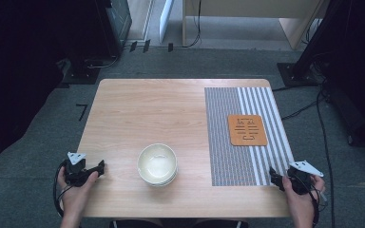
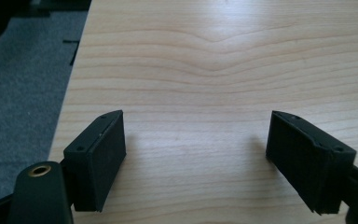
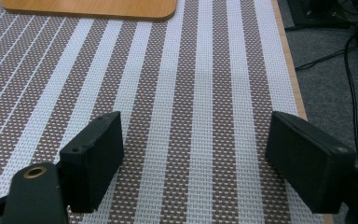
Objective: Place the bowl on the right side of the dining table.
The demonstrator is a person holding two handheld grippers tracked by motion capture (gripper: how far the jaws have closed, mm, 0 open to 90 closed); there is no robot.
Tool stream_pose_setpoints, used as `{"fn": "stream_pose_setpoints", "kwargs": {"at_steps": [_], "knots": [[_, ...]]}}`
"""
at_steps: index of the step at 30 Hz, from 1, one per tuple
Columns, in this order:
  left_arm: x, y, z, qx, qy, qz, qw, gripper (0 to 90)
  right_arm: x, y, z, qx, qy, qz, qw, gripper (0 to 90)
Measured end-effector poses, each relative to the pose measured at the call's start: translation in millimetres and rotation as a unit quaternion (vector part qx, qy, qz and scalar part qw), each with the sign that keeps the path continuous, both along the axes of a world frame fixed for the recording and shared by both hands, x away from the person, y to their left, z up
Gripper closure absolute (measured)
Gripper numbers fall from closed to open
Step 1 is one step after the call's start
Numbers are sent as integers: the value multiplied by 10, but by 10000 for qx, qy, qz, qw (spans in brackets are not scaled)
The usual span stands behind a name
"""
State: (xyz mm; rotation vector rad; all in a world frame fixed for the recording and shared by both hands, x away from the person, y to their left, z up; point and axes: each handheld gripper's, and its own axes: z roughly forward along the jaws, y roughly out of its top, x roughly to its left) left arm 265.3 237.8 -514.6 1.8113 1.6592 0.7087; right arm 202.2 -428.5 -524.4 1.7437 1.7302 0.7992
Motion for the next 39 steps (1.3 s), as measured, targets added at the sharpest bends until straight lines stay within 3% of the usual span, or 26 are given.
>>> {"fn": "stream_pose_setpoints", "kwargs": {"at_steps": [3, 9, 13, 15, 21, 24, 28, 35, 39], "knots": [[-4, -13, -24, -24, -116, 25, 9999, 180, 0, -1, 0, -1, 0, 2, 10000, 188], [2, -13, -10, -18, -43, 51, 10000, 183, 2, -1, 0, -4, 7, -7, 10000, 183], [6, 13, 17, -227, -29, 158, 9996, 184, 2, -1, 0, -4, 6, -7, 10000, 183], [3, 18, 75, -377, -140, 168, 9991, 184, 2, -1, 0, -1, 6, -9, 10000, 183], [-27, -38, 252, -556, -380, 17, 9977, 183, 2, -1, 0, -3, 6, -9, 10000, 183], [-49, -75, 359, -736, -506, -83, 9960, 184, 3, 1, 1, 16, 1, -37, 10000, 182], [-82, -141, 482, -823, -683, -191, 9941, 184, 8, 11, 4, 132, -30, -138, 9998, 177], [-130, -276, 624, -1027, -834, -430, 9903, 184, 3, 47, 75, 185, -161, -198, 9995, 186], [-156, -353, 685, -1033, -890, -573, 9890, 184, 2, 82, 137, 163, -272, -209, 9993, 186]]}}
